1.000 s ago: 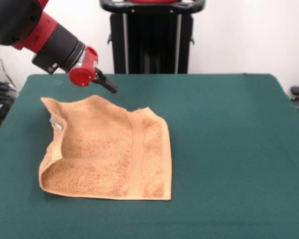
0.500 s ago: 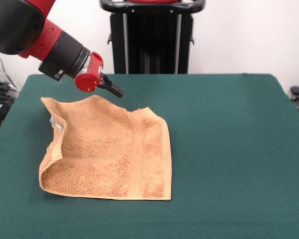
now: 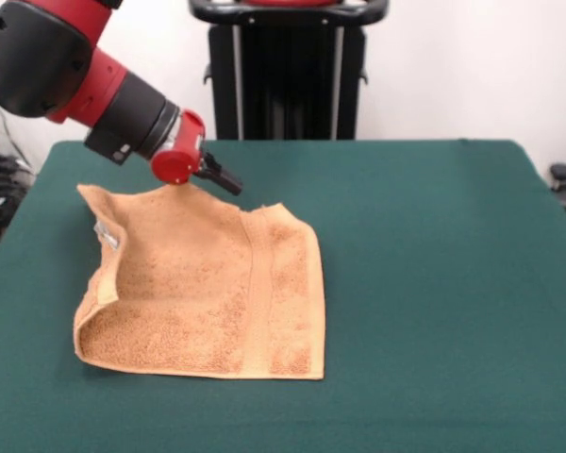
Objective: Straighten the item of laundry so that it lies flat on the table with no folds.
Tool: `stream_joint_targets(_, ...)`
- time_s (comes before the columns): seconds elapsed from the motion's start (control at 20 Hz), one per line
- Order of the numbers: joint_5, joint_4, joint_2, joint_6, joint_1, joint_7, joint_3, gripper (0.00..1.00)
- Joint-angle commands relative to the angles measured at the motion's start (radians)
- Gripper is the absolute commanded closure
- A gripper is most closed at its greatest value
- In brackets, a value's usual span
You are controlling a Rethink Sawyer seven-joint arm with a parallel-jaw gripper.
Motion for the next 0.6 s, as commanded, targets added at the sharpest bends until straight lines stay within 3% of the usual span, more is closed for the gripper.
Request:
stream_joint_targets(0.05, 0.135, 0.015, 0.087, 0.246, 0.001, -0.125, 0.167, 1.00)
stream_joint_targets(0.35, 0.206, 0.047, 0.083, 0.423, 0.031, -0.234, 0.139, 1.00)
stream_joint_targets(0.6, 0.225, 0.073, 0.065, 0.384, 0.014, -0.281, 0.163, 1.00)
